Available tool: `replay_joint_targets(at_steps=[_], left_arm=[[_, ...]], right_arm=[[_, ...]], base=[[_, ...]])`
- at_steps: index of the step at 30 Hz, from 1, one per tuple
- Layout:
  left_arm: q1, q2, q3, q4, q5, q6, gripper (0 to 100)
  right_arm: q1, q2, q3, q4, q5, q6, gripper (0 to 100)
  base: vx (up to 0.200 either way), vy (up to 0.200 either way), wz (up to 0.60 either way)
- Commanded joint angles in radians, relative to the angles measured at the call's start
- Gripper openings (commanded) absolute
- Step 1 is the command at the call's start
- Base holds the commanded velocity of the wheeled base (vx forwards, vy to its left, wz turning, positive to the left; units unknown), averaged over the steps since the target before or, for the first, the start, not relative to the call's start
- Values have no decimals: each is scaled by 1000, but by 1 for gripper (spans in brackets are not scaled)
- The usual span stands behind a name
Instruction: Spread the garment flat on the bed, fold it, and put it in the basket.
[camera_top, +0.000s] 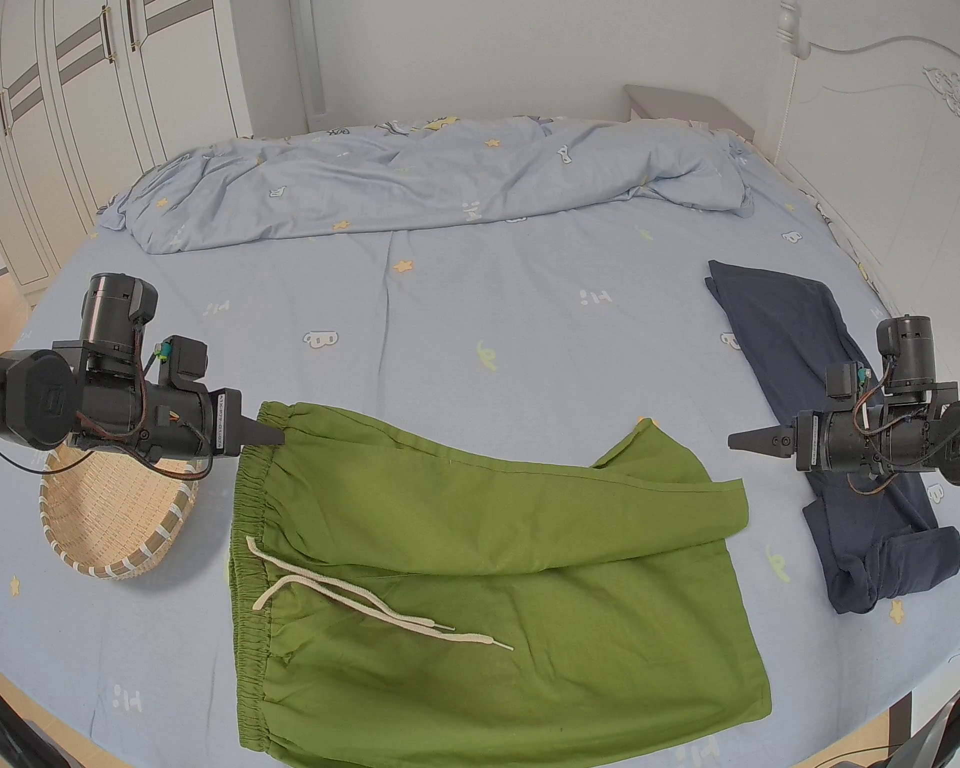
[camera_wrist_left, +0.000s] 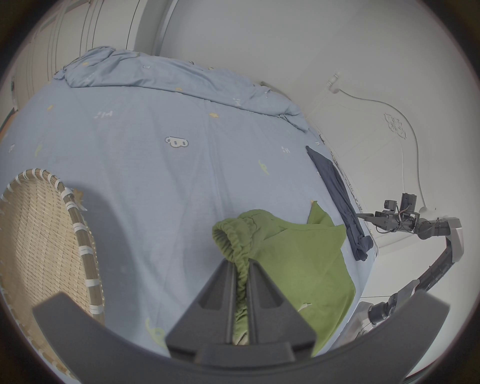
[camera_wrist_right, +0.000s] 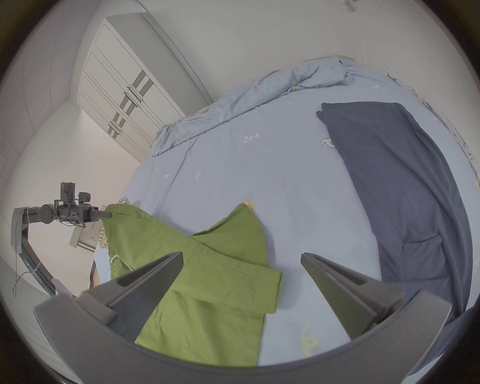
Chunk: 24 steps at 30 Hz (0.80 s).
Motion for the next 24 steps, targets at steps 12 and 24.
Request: replay_joint_targets(at_steps=[12, 24], left_arm=[[-3, 26, 3, -22, 3, 3, 0], [4, 34, 3, -33, 3, 3, 0]], right_arm=[[-51, 172, 29, -40, 70, -20, 100], [-37, 238, 92, -218, 167, -25, 100]], base=[[0, 0, 0], [0, 0, 0]])
